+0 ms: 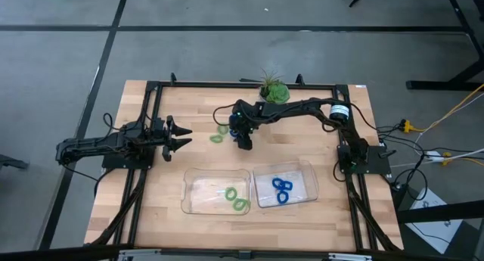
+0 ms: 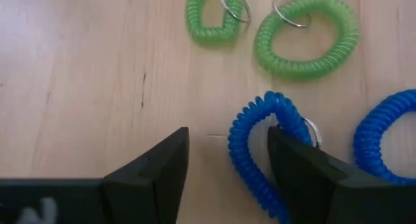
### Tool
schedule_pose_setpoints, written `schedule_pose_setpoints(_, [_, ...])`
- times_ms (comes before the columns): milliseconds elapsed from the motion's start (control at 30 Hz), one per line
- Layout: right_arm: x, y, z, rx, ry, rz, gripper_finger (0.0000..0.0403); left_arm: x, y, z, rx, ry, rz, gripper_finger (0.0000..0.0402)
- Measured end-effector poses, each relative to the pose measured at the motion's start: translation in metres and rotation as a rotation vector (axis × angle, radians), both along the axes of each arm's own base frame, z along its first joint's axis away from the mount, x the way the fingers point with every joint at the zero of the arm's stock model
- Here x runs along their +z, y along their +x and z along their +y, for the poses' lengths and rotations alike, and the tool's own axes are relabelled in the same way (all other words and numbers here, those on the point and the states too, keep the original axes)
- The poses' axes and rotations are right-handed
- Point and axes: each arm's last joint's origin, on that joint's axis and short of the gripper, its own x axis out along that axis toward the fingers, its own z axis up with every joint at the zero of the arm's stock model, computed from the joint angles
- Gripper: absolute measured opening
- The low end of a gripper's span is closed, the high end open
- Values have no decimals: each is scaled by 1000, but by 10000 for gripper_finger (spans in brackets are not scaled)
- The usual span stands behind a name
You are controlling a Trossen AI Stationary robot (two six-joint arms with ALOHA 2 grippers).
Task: Sort spring keychains
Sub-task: Put the blue spring keychain into the right transparent bin
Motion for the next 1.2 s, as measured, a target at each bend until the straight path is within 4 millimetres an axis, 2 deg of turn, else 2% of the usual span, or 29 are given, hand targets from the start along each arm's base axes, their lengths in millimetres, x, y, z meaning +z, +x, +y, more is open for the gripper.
schedule_pose_setpoints(367, [-2,-1,0,-10,-4,18,54,0,0,0,0,0,0,178])
schedule_pose_setpoints(500, [-2,-2,0,-26,17,24,14,0,0,0,0,0,0,178])
schedule_pose_setpoints(767, [-3,-2,1,-35,48,27,34,0,0,0,0,0,0,178])
schedule_pose_setpoints(933, [0,-1,1,-51,104,38,11,0,0,0,0,0,0,178])
schedule_pose_setpoints(1100, [15,6,2,-47,137,75,10,0,0,0,0,0,0,178])
schedule_pose_setpoints(1200, [37,14,0,-41,137,53,10,0,0,0,0,0,0,178])
